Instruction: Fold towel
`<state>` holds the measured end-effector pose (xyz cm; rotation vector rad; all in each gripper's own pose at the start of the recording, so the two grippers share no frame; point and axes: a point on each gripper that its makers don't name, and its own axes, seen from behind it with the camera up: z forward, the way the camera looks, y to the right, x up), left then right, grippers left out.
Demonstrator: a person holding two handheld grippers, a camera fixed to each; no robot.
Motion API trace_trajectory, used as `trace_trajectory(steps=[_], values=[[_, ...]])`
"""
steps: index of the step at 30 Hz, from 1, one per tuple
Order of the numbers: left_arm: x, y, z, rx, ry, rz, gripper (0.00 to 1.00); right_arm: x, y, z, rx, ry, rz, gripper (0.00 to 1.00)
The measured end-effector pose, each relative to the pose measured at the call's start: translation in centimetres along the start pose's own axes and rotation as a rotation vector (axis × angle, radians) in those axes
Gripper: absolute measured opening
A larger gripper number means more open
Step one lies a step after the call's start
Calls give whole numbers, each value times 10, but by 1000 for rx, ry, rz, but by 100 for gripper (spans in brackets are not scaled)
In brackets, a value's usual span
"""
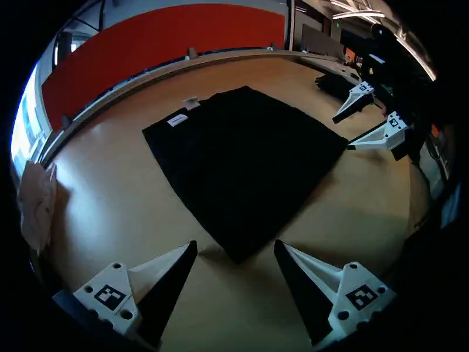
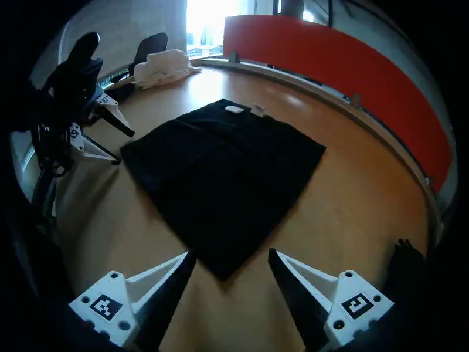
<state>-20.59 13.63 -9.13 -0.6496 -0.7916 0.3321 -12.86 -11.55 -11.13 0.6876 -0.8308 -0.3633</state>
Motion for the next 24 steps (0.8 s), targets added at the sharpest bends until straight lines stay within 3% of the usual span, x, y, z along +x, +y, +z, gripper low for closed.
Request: trace_trajectory(steps=[16,24], values=[[1,1,2,-6,-18,-7,92,-8,0,6,24,-24,-11,74],[2,0,3,1,-23,-15,77,-8,-6,7,56,-29,-4,61]])
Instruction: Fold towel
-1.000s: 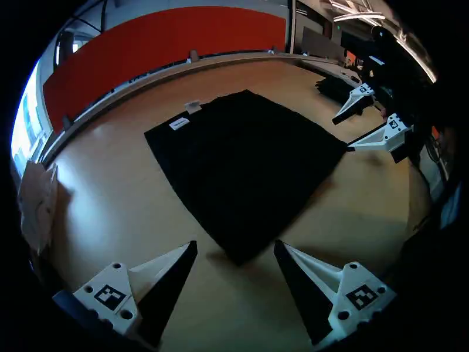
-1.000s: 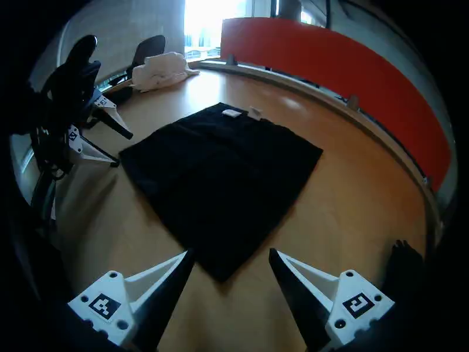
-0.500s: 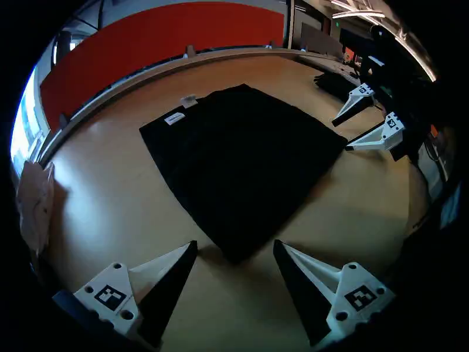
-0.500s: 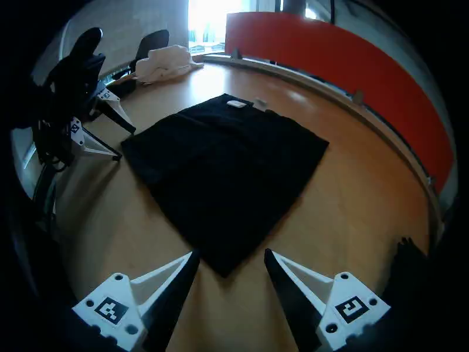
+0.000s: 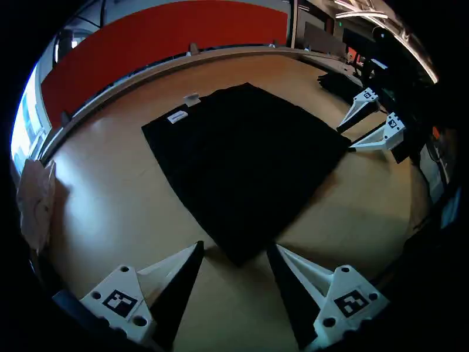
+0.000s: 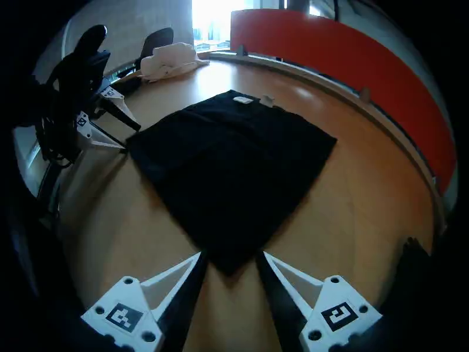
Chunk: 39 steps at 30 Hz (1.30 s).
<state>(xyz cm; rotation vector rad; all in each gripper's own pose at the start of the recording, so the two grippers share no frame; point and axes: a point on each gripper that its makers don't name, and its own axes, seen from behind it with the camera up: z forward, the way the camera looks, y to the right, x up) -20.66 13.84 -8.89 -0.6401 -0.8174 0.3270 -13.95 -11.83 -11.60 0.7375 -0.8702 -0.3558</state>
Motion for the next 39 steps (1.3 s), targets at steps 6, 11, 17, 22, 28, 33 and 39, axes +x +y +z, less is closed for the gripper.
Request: trace_trajectory(steps=[6,11,17,22,28,33,39], values=[[0,2,0,-1,-7,3,66,1,-3,-1,8,0,-8,53],[1,3,0,1,-9,-1,58,1,-4,-1,8,0,-6,50],[1,3,0,7,-11,-14,54,0,-4,-1,1,0,3,48],[1,3,0,11,-14,-21,52,-1,-4,-1,-4,0,10,40],[1,0,-1,26,-19,-36,34,-1,-4,0,-8,-1,18,31],[1,-2,-1,41,-18,-47,20,0,-4,0,-9,-3,19,29],[2,0,-2,44,-18,-57,17,3,-4,-1,-14,1,22,18]])
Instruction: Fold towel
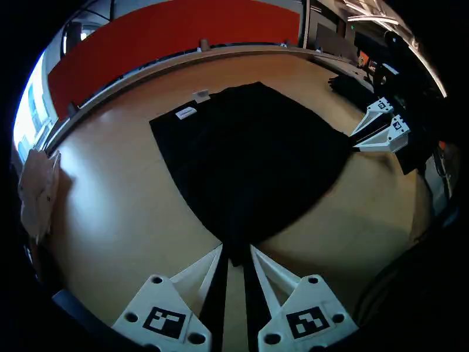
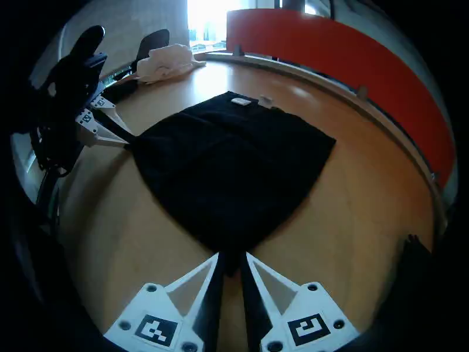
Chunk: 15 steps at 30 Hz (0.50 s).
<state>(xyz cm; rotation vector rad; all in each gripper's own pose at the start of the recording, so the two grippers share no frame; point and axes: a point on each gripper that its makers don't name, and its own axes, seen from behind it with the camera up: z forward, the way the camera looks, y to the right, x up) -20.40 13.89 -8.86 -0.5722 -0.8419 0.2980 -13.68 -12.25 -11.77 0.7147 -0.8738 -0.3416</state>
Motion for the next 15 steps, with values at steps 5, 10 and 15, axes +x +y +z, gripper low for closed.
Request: trace_trajectory(steps=[5,10,15], values=[[1,-1,-1,-4,-3,-19,15,3,0,-2,0,7,-6,18],[5,2,-3,-12,-3,-33,14,7,4,-6,-8,17,-2,18],[16,3,-11,-9,12,-45,13,13,7,-13,-18,33,7,18]])
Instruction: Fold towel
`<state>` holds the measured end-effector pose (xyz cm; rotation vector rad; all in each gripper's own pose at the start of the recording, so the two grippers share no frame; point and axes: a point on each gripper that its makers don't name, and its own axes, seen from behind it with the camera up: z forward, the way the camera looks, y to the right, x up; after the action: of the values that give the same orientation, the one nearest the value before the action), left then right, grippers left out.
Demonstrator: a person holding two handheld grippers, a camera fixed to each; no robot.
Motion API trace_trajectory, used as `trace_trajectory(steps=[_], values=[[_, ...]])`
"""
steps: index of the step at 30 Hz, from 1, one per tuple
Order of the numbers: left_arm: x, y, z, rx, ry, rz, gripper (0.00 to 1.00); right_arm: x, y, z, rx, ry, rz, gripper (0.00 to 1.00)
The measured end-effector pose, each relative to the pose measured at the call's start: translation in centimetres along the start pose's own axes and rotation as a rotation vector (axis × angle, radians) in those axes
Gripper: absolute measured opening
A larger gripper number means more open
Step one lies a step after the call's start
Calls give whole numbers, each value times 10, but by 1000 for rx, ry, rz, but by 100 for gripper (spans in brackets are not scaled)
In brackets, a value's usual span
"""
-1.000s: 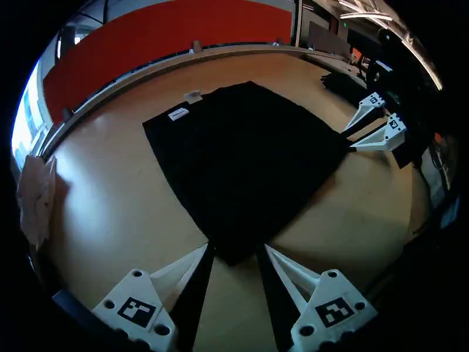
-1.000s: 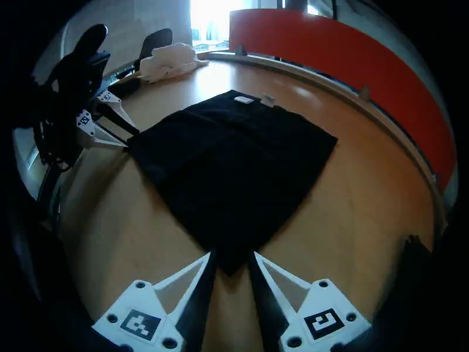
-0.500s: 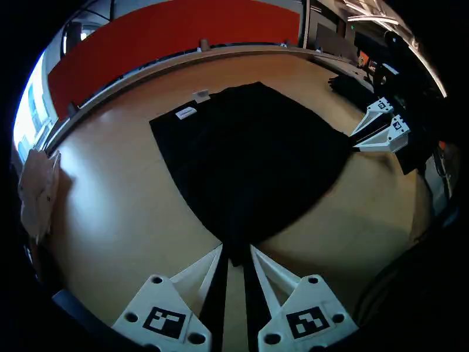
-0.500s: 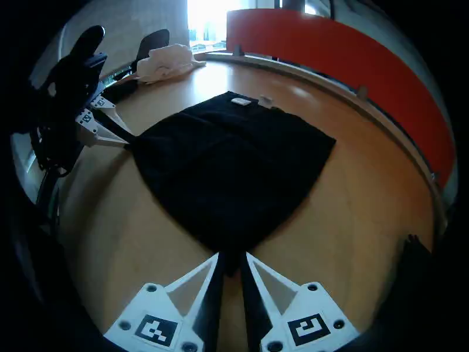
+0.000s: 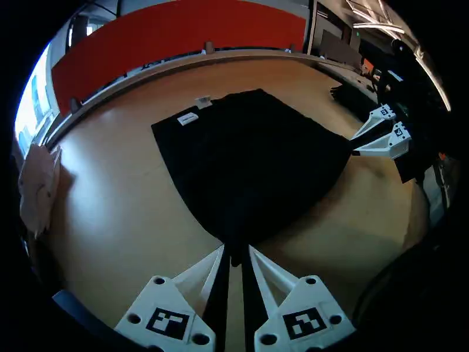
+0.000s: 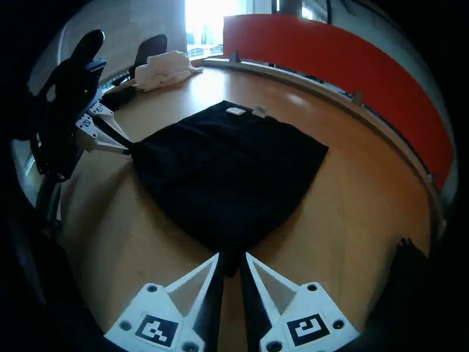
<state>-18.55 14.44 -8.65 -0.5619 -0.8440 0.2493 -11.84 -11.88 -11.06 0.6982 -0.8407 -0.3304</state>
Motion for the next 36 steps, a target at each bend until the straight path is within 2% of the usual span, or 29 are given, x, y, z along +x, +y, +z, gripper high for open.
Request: trace_trajectory(steps=[15,24,36], values=[[27,2,-31,10,27,-19,13,40,1,-40,-13,74,-7,18],[41,2,-51,13,45,-50,13,57,0,-61,-11,92,-6,18],[54,5,-68,11,58,-65,13,66,-1,-79,-4,94,11,17]])
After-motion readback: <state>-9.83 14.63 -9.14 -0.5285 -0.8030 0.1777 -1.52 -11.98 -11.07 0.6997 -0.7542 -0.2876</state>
